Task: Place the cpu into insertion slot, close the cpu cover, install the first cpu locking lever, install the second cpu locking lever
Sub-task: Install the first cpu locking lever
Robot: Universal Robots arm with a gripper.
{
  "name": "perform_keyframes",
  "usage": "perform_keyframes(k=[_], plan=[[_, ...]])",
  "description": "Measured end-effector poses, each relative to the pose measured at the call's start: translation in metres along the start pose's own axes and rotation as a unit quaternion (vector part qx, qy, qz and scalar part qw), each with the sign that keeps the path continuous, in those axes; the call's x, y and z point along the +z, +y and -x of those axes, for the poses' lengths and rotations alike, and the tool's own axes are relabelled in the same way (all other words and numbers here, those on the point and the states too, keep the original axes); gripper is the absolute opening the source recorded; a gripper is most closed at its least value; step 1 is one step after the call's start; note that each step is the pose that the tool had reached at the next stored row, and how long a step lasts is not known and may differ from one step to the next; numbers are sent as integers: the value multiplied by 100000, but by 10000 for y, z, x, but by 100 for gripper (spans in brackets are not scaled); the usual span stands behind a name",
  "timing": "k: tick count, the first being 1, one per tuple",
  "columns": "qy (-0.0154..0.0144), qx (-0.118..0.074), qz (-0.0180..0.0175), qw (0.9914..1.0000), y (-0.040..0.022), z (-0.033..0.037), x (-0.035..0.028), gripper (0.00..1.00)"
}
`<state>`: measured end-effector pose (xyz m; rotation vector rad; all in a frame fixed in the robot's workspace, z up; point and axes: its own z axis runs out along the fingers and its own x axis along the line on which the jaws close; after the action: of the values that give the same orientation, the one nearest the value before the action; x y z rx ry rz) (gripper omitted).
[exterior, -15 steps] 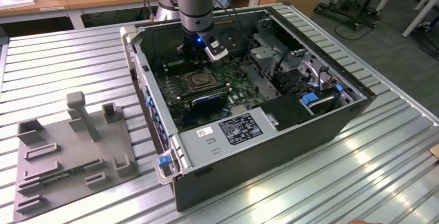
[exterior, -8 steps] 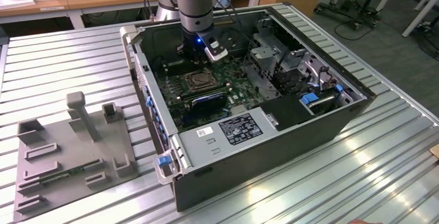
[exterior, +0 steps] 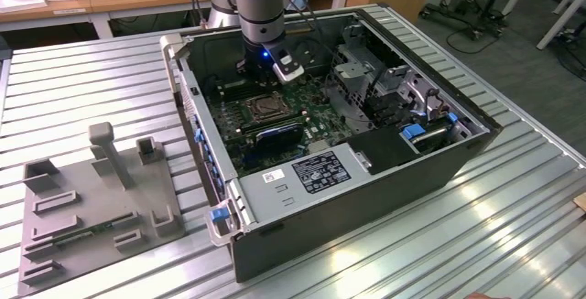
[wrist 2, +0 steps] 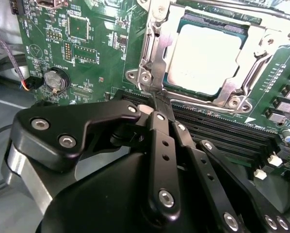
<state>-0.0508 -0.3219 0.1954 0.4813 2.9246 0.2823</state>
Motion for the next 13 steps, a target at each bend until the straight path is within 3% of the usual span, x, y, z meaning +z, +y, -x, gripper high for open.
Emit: perform_keyframes(k=[3, 13], plan=[[-92, 162, -159, 100000, -1, 0, 2, 11], [-130, 287, -169, 99999, 0, -5, 14, 11]])
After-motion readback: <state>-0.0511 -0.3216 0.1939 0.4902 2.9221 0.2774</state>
